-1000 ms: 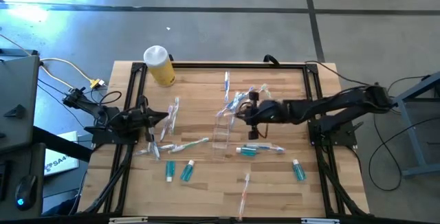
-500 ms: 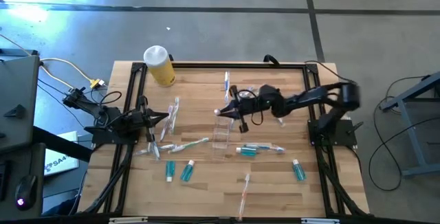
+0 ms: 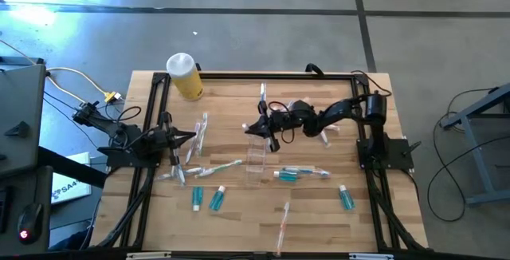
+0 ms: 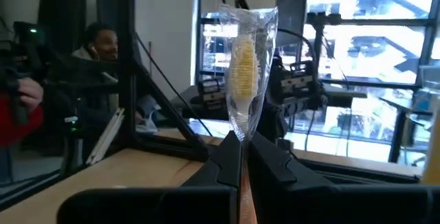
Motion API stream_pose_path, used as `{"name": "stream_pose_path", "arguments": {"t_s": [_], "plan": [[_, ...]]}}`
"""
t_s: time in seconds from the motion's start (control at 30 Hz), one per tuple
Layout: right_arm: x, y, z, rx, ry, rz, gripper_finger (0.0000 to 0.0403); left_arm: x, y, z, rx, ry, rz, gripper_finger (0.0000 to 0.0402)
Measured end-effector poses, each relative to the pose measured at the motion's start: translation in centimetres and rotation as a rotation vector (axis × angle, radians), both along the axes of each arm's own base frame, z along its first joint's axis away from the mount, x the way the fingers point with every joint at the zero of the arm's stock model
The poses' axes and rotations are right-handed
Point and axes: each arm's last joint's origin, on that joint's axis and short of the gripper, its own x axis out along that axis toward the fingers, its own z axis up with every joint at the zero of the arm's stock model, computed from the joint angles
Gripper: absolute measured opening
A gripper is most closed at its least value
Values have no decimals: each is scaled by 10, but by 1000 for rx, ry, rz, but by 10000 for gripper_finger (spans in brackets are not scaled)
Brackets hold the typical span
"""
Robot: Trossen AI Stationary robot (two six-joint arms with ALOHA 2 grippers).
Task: Pick & Place toothbrushing station
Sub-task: Put the orange toothbrush into the transparent organizer
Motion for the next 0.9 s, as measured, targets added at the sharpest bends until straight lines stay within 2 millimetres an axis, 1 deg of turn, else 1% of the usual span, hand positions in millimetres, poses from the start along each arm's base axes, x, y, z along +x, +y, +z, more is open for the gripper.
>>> {"name": "stream_pose_path", "arguments": {"t_s": [0.17,0.27,0.37,0.5,0.6,0.67,0.73,0.9], "plan": [[4,2,-9,7,85,-89,4,0,0,0,-88,-22,-3,0],[5,5,-14,19,135,-121,4,0,0,0,-99,-25,-4,0],[6,10,-13,57,136,-159,4,0,0,1,-105,-33,-5,0],[1,12,-24,103,193,-309,4,0,-1,2,-148,-53,-39,0],[-6,12,-32,123,219,-353,4,0,-2,2,-157,-54,-63,0],[-9,15,-34,125,219,-367,4,0,-2,2,-156,-54,-65,0],[-10,17,-33,120,197,-361,4,0,-2,2,-157,-54,-65,0],[-10,22,-34,119,215,-314,6,0,-2,2,-156,-54,-65,0]]}}
